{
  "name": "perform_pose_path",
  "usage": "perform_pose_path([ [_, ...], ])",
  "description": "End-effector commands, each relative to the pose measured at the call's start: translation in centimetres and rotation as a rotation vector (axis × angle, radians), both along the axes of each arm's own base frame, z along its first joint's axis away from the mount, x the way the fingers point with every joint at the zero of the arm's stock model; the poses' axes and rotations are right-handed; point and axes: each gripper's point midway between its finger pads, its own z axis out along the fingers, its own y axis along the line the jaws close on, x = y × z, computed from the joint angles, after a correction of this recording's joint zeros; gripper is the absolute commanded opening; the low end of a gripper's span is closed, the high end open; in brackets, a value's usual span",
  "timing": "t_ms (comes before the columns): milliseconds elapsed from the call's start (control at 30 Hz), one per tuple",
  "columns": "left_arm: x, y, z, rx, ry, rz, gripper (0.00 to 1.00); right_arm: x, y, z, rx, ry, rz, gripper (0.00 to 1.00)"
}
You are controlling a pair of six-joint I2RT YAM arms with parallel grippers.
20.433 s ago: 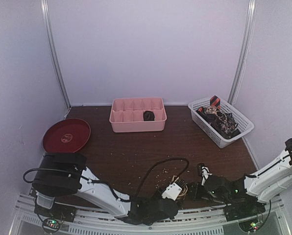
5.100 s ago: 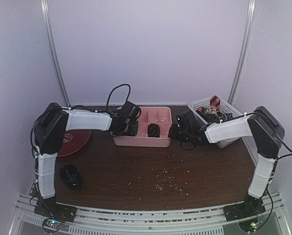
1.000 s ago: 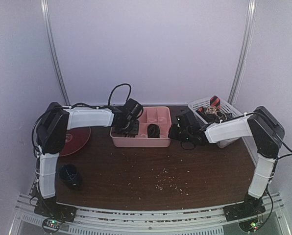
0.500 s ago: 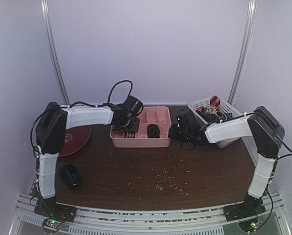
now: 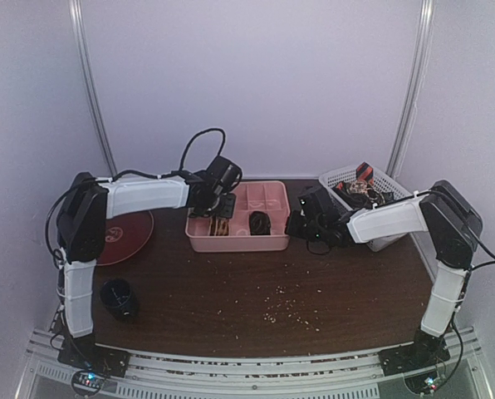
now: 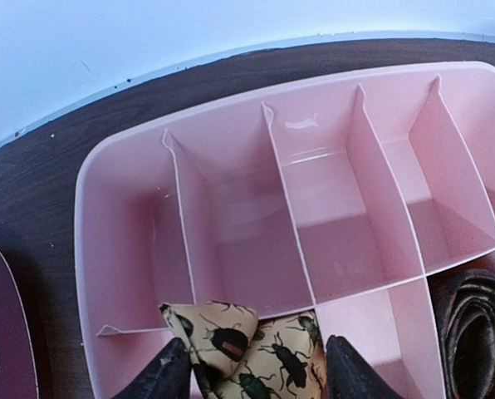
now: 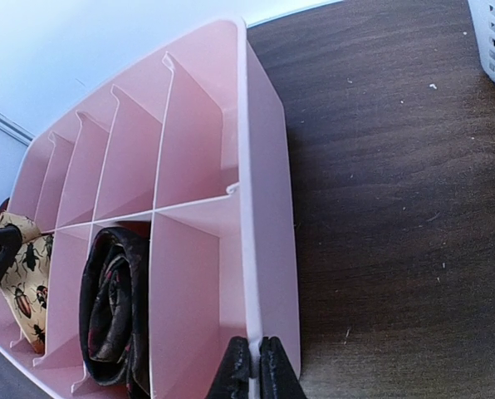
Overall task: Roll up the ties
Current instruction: Adjust the tie in the storage box.
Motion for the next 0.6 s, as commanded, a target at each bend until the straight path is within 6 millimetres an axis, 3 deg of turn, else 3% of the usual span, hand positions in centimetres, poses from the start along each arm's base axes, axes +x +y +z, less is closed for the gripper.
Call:
perform_pose_path([
  [0,0.5,0.0,3.2,-0.029,-0.079,0.009,0.54,-2.5,0.3,-2.9,-0.052,0.106,0.078,0.0],
  [467,0.4,1.4,1.2,0.008,-0.041,0.047,0.51,-2.6,0.2,-2.8,-0.055,0.106,0.077,0.0],
  [567,0.9,1.2,0.5,0.0,-0.035,0.031,0.41,-2.7,0.1,-2.8,-0.057,0.106,0.076,0.0],
])
